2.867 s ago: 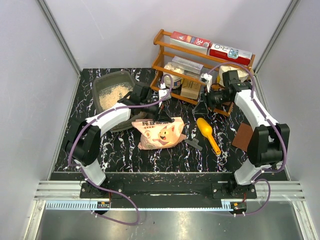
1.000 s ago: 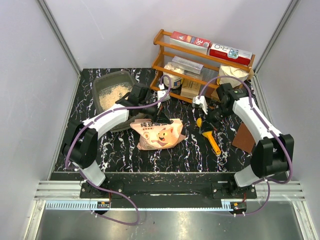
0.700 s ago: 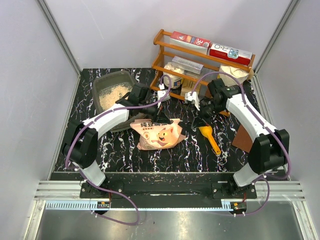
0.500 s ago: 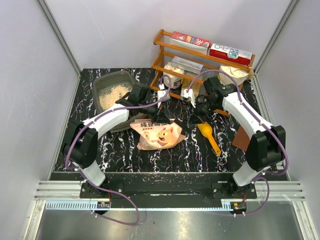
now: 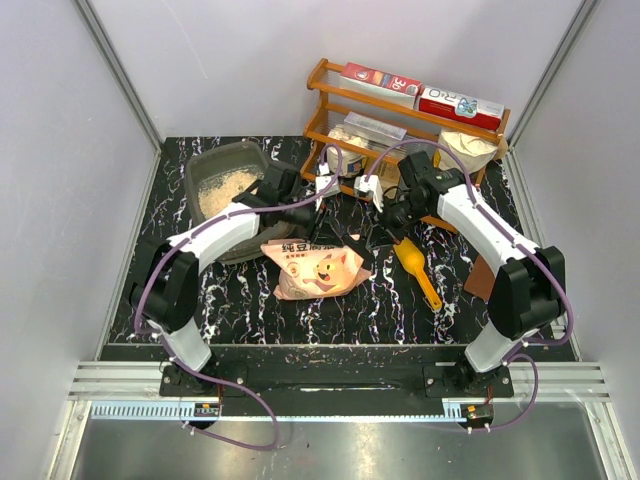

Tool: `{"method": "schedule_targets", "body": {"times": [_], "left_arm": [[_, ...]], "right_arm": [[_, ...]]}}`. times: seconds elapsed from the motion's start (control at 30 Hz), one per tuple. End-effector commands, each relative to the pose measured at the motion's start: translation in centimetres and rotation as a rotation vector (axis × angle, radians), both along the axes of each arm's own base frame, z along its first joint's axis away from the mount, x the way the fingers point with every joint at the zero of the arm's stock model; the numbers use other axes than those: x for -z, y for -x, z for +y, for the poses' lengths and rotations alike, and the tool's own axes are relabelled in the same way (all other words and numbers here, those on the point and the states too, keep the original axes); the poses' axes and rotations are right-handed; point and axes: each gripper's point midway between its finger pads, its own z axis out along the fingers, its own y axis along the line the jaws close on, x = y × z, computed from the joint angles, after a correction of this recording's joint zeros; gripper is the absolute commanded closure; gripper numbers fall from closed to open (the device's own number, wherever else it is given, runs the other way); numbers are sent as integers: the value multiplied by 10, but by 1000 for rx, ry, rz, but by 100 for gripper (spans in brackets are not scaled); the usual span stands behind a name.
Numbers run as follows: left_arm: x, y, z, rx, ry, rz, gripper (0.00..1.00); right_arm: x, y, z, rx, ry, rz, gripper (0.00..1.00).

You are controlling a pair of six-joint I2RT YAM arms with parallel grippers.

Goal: Fill the litter box with clean litter

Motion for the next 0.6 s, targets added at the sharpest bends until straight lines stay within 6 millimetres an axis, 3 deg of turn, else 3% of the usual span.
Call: {"method": "schedule_targets", "body": {"times": [0.0,0.07,0.3,0.33,0.43,0.57], "left_arm": [[-21,0,-17,71,84,-1,70],[-22,2,-22,86,88,0,71],[-19,2,-25,110,84,5,98],[-19,3,-25,112,81,0,100],[-19,3,-22,118,70,-43,100],[-22,2,-20,138,65,-149,100]], "right_arm": [[-4,-11,6,12,0,-61,100],[-3,-13,5,22,4,-64,100],[-4,-17,2,47,24,-83,98],[-4,-16,1,49,27,-83,83],[-7,-17,-8,88,27,-76,58],[-12,-6,-12,28,-28,-68,45]]}}
